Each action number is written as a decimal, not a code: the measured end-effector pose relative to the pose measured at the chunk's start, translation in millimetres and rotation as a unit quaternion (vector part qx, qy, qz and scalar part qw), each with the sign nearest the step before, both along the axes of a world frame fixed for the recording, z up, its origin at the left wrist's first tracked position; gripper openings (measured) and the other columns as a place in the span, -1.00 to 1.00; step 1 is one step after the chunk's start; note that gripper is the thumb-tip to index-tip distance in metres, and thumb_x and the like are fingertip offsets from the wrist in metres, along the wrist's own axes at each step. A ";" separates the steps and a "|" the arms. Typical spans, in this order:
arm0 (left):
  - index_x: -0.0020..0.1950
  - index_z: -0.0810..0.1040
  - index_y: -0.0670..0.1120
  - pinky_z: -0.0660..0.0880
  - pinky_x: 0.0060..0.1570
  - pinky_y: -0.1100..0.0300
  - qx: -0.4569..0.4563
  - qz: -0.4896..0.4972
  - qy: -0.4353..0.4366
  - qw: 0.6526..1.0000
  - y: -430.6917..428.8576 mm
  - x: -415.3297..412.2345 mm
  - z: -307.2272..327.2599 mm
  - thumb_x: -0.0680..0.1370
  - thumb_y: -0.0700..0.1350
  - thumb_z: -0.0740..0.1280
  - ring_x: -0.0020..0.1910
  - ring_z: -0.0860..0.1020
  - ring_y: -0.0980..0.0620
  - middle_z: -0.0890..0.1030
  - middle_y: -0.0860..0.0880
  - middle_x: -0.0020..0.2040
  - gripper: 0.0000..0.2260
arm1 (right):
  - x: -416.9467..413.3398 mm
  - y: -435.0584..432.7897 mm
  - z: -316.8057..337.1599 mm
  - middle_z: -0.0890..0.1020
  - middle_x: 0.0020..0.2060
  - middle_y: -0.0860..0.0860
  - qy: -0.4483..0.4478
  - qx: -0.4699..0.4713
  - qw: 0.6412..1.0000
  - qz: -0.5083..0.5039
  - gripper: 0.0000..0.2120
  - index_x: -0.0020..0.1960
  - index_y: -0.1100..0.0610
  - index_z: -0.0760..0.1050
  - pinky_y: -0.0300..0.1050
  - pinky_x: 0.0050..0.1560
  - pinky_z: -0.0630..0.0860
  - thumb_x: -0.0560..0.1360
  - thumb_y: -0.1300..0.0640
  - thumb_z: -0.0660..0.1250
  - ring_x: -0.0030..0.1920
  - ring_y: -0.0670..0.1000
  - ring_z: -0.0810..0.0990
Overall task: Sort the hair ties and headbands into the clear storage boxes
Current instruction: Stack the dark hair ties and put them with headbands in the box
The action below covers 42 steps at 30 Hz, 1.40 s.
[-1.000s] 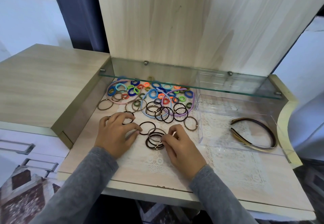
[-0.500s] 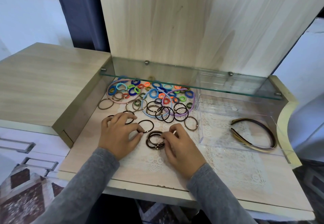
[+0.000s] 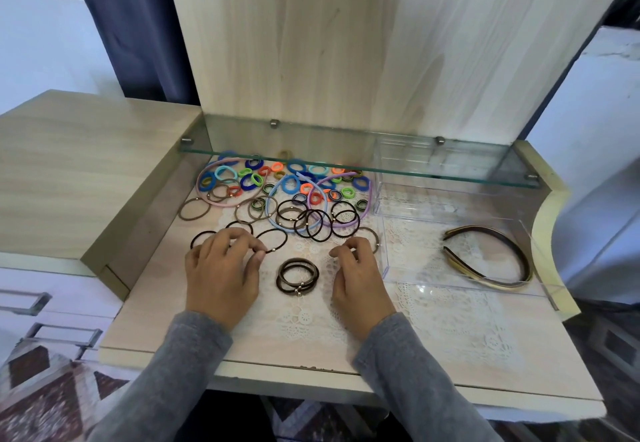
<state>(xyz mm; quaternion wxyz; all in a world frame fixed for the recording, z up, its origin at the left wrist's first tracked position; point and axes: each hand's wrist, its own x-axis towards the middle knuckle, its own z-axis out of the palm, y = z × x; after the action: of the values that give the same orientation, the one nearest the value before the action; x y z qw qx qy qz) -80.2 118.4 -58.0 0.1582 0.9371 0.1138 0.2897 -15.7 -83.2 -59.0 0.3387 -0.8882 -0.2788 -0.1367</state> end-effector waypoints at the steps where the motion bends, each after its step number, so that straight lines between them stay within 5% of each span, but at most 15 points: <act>1: -0.08 0.56 0.08 0.28 0.02 0.06 -0.011 -0.028 -0.015 0.999 -2.5 0.7 0.8 0.49 0.03 0.21 0.03 0.47 0.06 0.51 0.11 0.01 -0.85 | -0.3 -0.7 0.2 0.42 0.06 0.14 0.005 0.000 1.000 0.000 -0.73 0.07 0.29 0.48 -0.05 -0.02 0.54 0.41 0.44 0.17 -0.02 0.08 0.46; 6: -0.08 0.57 0.08 0.30 0.07 0.04 0.027 -0.164 -0.027 0.986 -13.7 0.9 -3.4 0.51 -0.02 0.23 0.13 0.47 0.07 0.51 0.12 0.05 -0.88 | -1.0 -3.1 0.9 0.40 0.08 0.13 0.010 0.001 1.000 -0.005 -0.73 0.08 0.28 0.47 -0.10 0.02 0.51 0.42 0.43 0.17 0.01 0.06 0.44; 13: -0.10 0.58 0.11 0.26 0.10 0.11 0.027 -0.168 0.003 0.985 -11.1 -2.6 -7.8 0.50 0.01 0.23 0.08 0.44 0.12 0.49 0.14 0.01 -0.87 | -0.5 -3.4 1.1 0.40 0.08 0.13 0.010 -0.001 1.000 -0.006 -0.74 0.08 0.28 0.47 -0.17 0.03 0.48 0.43 0.41 0.17 0.02 0.04 0.44; 19: 0.02 0.62 0.16 0.29 0.12 0.03 -0.013 -0.166 0.007 0.986 -8.8 -5.0 -7.6 0.53 0.06 0.21 0.13 0.44 0.12 0.48 0.17 0.08 -0.80 | 0.5 -7.9 9.4 0.37 0.07 0.03 0.103 0.082 0.991 0.001 -0.69 0.13 0.22 0.48 -0.45 -0.01 0.32 0.48 0.44 0.13 -0.05 -0.15 0.39; 24: 0.15 0.55 0.11 0.43 0.05 -0.10 -0.072 -0.143 -0.026 0.987 -7.7 -0.7 -6.6 0.60 0.02 0.14 0.11 0.50 0.02 0.51 0.08 0.08 -0.76 | 0.6 -12.8 21.9 0.29 0.17 -0.02 0.137 0.022 0.986 0.097 -0.74 0.21 0.01 0.52 -0.32 0.15 0.30 0.53 0.13 0.29 0.08 -0.07 0.37; 30: 0.19 0.54 0.09 0.38 0.13 -0.03 -0.101 -0.089 0.005 0.991 -9.6 0.5 -7.8 0.60 0.07 0.06 0.15 0.47 0.01 0.51 0.09 0.12 -0.69 | -6.8 -7.5 35.1 0.34 0.25 0.07 -0.014 -0.228 0.966 0.121 -0.71 0.17 0.01 0.55 0.06 0.22 0.36 0.46 0.00 0.35 0.25 0.11 0.29; 35: 0.15 0.56 0.09 0.37 0.09 0.01 -0.080 -0.084 0.016 0.993 -11.2 -1.0 -9.8 0.59 0.04 0.06 0.13 0.47 0.01 0.50 0.09 0.08 -0.70 | -7.4 1.4 34.4 0.49 0.00 0.06 -0.094 -0.225 0.963 0.110 -0.85 -0.15 0.05 0.63 0.08 -0.07 0.52 0.31 0.05 0.49 0.02 0.15 0.47; 42: 0.03 0.59 0.09 0.29 0.13 0.08 0.001 -0.062 0.008 0.998 -22.4 -8.3 5.7 0.51 -0.06 0.13 0.07 0.49 0.08 0.55 0.12 0.05 -0.74 | -7.0 3.0 27.6 0.50 -0.12 0.01 -0.121 -0.203 0.959 0.157 -0.87 -0.22 0.11 0.59 -0.04 -0.16 0.49 0.27 0.15 0.51 -0.08 0.09 0.46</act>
<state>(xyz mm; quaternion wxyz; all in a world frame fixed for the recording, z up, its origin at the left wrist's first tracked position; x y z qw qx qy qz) -88.4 96.0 -52.3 0.1741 0.9447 0.0569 0.2719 -22.6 -80.2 -31.4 0.1326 -0.8602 -0.4753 -0.1285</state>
